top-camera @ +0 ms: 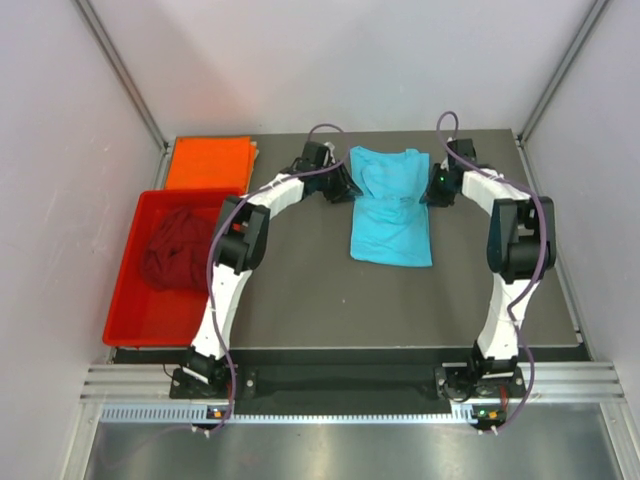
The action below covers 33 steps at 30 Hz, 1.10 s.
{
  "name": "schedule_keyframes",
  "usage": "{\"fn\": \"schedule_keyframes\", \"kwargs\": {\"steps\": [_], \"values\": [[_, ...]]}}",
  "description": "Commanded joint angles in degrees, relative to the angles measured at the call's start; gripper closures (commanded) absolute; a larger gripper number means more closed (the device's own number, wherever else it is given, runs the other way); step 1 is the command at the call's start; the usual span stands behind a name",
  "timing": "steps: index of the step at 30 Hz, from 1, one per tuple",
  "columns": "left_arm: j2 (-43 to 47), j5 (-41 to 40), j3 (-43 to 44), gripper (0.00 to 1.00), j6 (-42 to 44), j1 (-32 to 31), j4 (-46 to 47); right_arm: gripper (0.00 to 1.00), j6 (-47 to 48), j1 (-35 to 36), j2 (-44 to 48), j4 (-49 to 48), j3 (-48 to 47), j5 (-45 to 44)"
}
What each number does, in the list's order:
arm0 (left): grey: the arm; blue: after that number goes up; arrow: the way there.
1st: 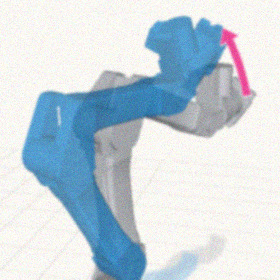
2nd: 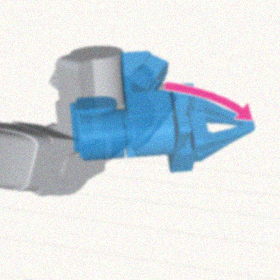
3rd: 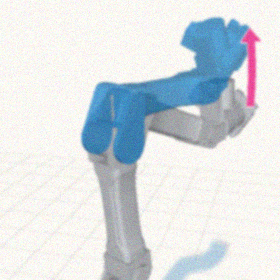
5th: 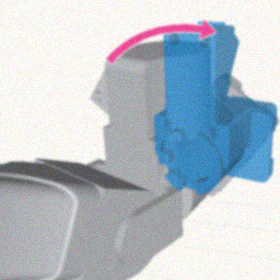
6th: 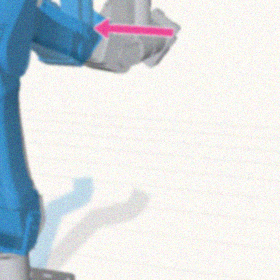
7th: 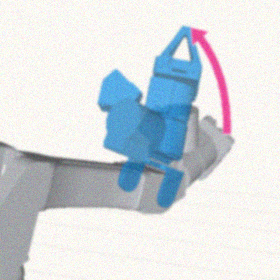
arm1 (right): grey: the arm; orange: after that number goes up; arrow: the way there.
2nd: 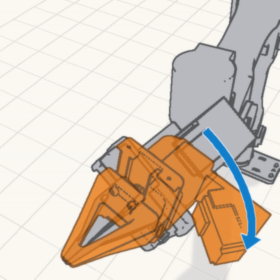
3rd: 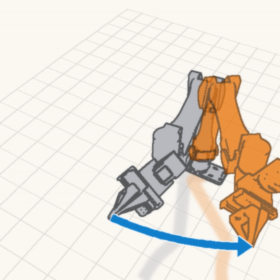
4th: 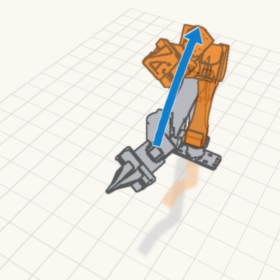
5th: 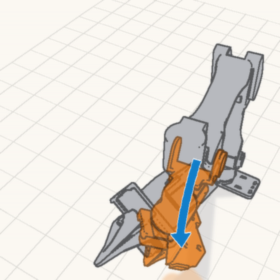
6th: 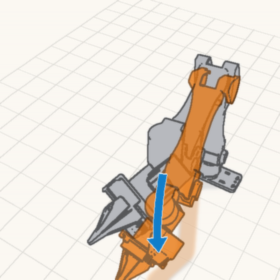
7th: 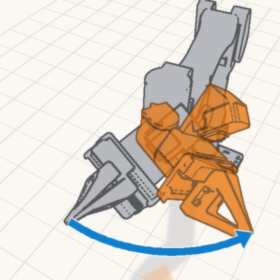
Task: Fold and stack the t-shirts
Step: Fold the tshirt
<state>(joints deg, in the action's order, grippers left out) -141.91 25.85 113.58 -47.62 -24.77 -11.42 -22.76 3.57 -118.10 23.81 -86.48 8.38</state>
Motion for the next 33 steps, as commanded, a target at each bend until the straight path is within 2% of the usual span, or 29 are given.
{"fn": "schedule_keyframes", "kwargs": {"steps": [1, 3, 4, 10, 16, 24, 33], "values": [[8.12, 2.36, -1.84, 0.58, 2.26, 0.16, -1.32, 0.71, 0.70, -0.41, 8.67, 2.27, 0.95, 1.97], [13.57, 3.42, -6.68, 0.54, 4.10, -0.01, -0.54, 0.67, 1.58, -1.02, 11.82, 4.65, 3.66, 4.09], [17.50, 3.94, -13.06, 0.54, 4.54, -0.10, 0.25, 0.64, 2.19, -1.29, 13.15, 5.45, 5.34, 6.53], [29.65, 5.53, -35.31, 0.52, 7.97, -1.50, 7.37, 0.61, 3.43, -3.13, 22.21, 4.49, 19.66, 12.70], [34.06, 5.71, -48.43, 0.53, 8.85, -3.00, 14.92, 0.61, 2.38, -3.05, 26.61, 4.23, 28.55, 12.98], [34.15, 3.96, -54.16, 0.57, 10.35, -6.25, 20.90, 0.63, 0.18, -3.13, 29.42, 1.86, 37.94, 8.58], [30.55, 2.37, -54.34, 0.58, 11.40, -7.57, 24.25, 0.63, 1.23, -4.98, 27.58, -1.57, 39.37, 7.61]]}}
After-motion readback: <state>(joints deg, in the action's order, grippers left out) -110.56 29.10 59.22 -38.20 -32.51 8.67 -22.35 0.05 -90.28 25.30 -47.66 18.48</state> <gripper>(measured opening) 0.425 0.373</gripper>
